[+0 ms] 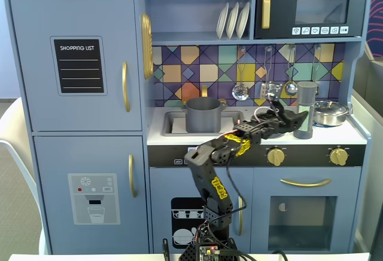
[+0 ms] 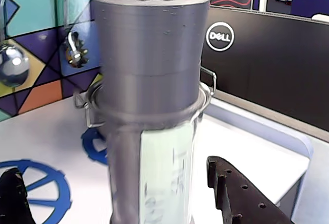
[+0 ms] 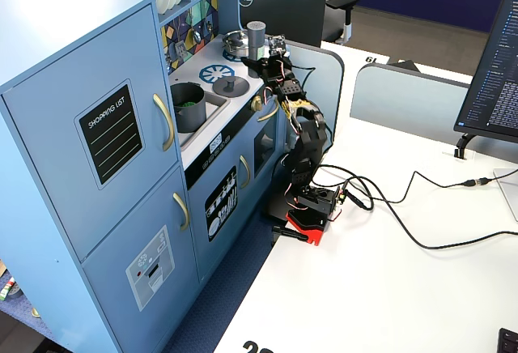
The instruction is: Put salt in the gray recipient
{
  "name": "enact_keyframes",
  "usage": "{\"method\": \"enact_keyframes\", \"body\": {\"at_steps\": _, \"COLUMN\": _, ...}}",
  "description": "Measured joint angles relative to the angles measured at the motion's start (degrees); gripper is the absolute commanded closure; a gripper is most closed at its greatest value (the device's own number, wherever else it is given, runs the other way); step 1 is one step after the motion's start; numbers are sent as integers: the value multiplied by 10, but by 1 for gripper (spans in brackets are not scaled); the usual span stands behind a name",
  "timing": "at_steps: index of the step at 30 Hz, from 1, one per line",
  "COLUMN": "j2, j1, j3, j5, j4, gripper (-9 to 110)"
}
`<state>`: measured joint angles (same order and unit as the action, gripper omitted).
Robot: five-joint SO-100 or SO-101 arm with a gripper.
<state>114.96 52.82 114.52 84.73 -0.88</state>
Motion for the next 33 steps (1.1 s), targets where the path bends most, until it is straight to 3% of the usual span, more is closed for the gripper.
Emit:
{"method": "enact_keyframes", "body": {"at_steps": 14, "j2": -234, "j1": 0, "j3": -230, "j5": 12, "j4": -17, "gripper": 60}}
{"method": "enact_keyframes", "body": {"at_steps": 18, "j2": -281, "j1": 0, "j3": -289, "j5": 18, "j4": -16, "gripper": 73}}
{"method": "enact_keyframes", "body": {"at_steps": 21, "j2": -295, "j1": -2, "j3": -313, "j5": 22, "j4": -9, "gripper": 101}}
{"method": "enact_keyframes", "body": {"at_steps": 27, "j2": -299, "j1": -14, "j3": -334, "j5": 31, "j4": 19, "gripper": 101}}
{"method": "enact_keyframes", "body": {"at_steps": 33, "j2": -280, "j1": -31, "j3": -344, "j5": -35, "j4": 54, "gripper": 101}}
